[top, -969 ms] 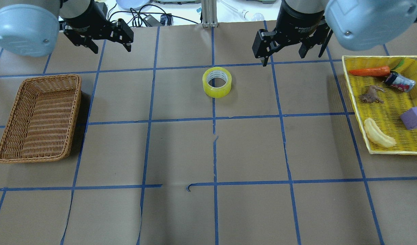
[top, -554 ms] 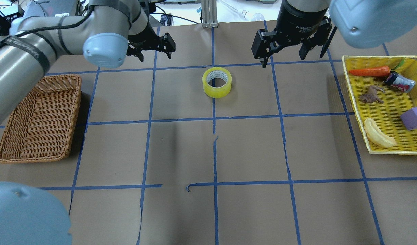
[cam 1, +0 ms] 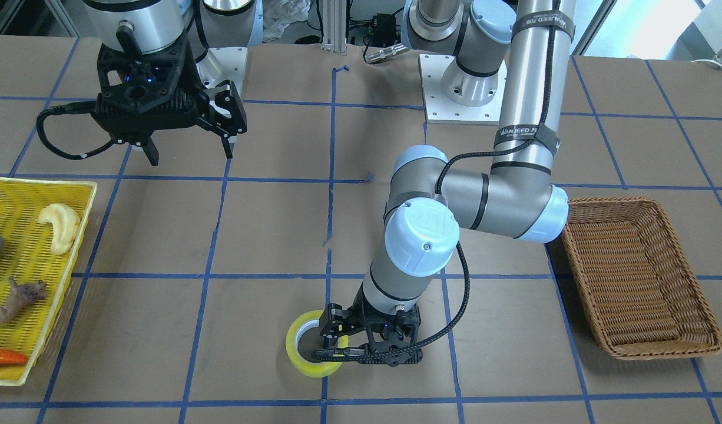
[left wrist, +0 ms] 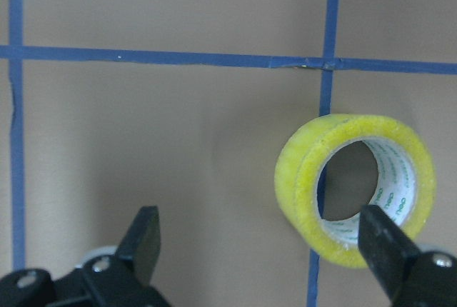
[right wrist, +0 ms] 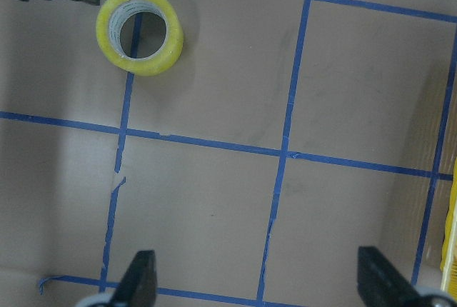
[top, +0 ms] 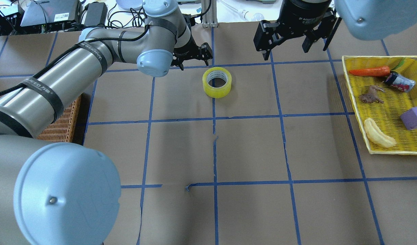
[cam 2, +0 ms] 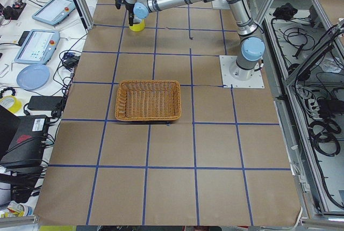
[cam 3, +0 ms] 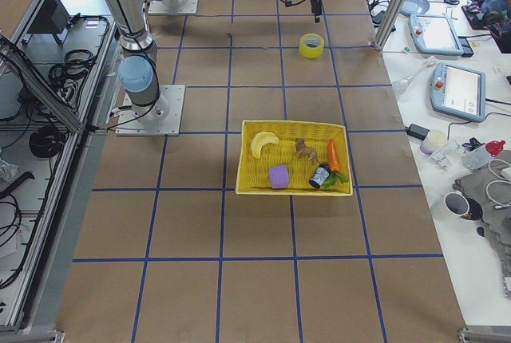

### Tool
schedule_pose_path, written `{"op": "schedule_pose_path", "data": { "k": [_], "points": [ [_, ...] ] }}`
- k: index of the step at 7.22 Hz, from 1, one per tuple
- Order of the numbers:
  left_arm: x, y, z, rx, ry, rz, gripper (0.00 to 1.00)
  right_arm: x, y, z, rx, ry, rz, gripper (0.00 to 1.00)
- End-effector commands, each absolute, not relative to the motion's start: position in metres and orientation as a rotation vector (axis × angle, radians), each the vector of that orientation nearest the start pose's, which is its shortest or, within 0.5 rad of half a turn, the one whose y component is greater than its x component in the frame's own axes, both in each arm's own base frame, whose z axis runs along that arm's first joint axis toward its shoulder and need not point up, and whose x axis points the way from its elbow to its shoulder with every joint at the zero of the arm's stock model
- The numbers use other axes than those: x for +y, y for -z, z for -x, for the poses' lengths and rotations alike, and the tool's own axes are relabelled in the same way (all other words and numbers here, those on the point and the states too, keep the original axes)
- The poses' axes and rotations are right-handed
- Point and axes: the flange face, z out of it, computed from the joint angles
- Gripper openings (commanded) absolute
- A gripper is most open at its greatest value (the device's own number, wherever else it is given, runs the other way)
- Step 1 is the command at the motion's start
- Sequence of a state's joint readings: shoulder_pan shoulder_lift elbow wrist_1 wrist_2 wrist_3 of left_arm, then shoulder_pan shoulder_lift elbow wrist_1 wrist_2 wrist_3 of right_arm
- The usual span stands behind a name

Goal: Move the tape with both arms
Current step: 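Reach the left gripper toward the tape roll on the table, then grasp the tape roll's rim with the left gripper and lift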

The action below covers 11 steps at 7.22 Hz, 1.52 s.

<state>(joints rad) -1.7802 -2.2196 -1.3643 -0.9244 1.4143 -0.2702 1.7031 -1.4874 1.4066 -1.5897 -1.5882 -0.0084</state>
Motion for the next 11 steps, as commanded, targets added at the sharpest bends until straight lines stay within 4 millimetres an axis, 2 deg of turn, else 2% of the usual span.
{"op": "schedule_pose_path", "data": {
  "k": [1, 2, 3, 4, 5, 7, 8, 9, 10, 11],
  "points": [
    [-0.689, -0.208, 0.306, 3.359, 0.208, 0.08, 1.0, -0.513, -0.529, -0.199, 3.149, 0.14, 0.148, 1.0],
    [-0.684, -0.203, 0.315, 3.359, 0.191, 0.056, 0.98, -0.513, -0.528, -0.199, 3.149, 0.155, 0.153, 1.0],
    [-0.681, -0.188, 0.324, 3.357, 0.156, 0.041, 0.93, -0.513, -0.526, -0.201, 3.149, 0.153, 0.158, 1.0],
    [-0.676, -0.179, 0.329, 3.359, 0.135, 0.027, 0.55, -0.512, -0.527, -0.201, 3.149, 0.148, 0.158, 1.0],
    [-0.672, -0.174, 0.33, 3.356, 0.119, 0.011, 0.23, -0.513, -0.528, -0.199, 3.151, 0.143, 0.151, 1.0],
    [-0.669, -0.187, 0.325, 3.328, 0.155, -0.036, 0.0, -0.513, -0.527, -0.198, 3.154, 0.139, 0.151, 1.0],
    [-0.673, -0.198, 0.311, 3.225, 0.207, -0.165, 0.0, -0.513, -0.527, -0.198, 3.154, 0.139, 0.153, 1.0],
    [-0.675, -0.227, 0.289, 3.209, 0.231, -0.132, 0.0, -0.513, -0.527, -0.198, 3.154, 0.136, 0.151, 1.0],
    [-0.687, -0.266, 0.238, 3.202, 0.221, -0.034, 0.0, -0.512, -0.527, -0.198, 3.154, 0.134, 0.151, 1.0],
    [-0.69, -0.305, 0.17, 3.189, 0.198, -0.029, 0.0, -0.512, -0.526, -0.198, 3.155, 0.131, 0.151, 1.0]
  ]
}}
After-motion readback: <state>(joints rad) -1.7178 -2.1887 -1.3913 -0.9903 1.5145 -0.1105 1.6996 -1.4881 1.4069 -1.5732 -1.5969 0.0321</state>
